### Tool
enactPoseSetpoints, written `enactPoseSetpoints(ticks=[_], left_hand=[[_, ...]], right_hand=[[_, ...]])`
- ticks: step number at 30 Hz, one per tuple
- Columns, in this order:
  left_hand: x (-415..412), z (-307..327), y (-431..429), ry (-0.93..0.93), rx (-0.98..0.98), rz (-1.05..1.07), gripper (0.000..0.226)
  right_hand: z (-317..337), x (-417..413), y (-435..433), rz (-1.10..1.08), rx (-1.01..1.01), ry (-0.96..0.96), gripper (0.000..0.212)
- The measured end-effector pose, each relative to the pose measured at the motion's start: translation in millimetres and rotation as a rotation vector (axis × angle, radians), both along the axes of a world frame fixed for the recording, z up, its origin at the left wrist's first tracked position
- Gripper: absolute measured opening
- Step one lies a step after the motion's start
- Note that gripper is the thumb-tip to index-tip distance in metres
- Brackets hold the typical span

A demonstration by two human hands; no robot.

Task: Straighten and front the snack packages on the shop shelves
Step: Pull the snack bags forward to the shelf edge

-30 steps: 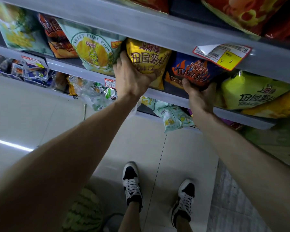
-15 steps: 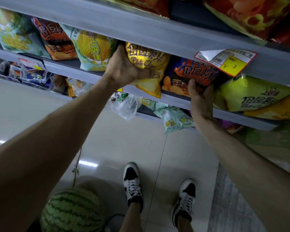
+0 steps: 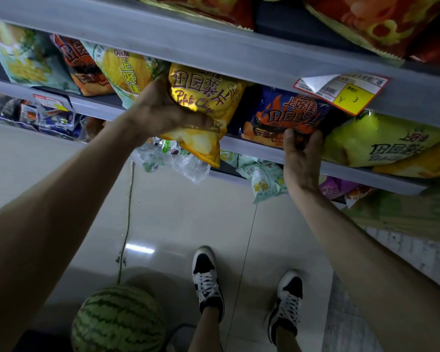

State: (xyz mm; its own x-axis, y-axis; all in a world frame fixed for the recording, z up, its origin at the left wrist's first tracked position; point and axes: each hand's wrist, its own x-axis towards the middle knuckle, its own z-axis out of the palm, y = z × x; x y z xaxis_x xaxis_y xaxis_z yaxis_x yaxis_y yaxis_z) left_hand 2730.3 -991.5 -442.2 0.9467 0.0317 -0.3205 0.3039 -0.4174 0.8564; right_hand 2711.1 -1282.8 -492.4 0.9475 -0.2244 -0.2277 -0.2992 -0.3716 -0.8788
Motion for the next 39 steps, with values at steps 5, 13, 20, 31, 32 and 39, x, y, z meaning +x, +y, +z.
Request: enactPoseSetpoints(ticks=[5, 13, 20, 31, 32, 39], left_hand=[[-19, -27, 6, -0.163, 0.087, 0.115, 0.1], [-44, -36, 8, -0.193, 0.054, 0.055, 0.11], [-90, -45, 5, -0.188, -0.054, 0.268, 0.094], [-137, -48, -7, -0.09, -0.207, 0.525, 0.096], [-136, -46, -8, -0.087, -0.209, 0.527, 0.095], [-115, -42, -44, -0.111, -0.159, 0.454, 0.089]], right_hand=[[-2, 7, 3, -0.097, 0.007, -0.019, 0.041], [-12, -1, 13, -0.079, 0.039, -0.006, 0.05], [-17, -4, 35, -0.004, -0.109, -0.092, 0.046], [-12, 11, 91, 0.12, -0.088, -0.055, 0.05], [-10, 7, 91, 0.126, -0.071, -0.051, 0.052], [32, -60, 58, -0.002, 0.135, 0.011, 0.046]])
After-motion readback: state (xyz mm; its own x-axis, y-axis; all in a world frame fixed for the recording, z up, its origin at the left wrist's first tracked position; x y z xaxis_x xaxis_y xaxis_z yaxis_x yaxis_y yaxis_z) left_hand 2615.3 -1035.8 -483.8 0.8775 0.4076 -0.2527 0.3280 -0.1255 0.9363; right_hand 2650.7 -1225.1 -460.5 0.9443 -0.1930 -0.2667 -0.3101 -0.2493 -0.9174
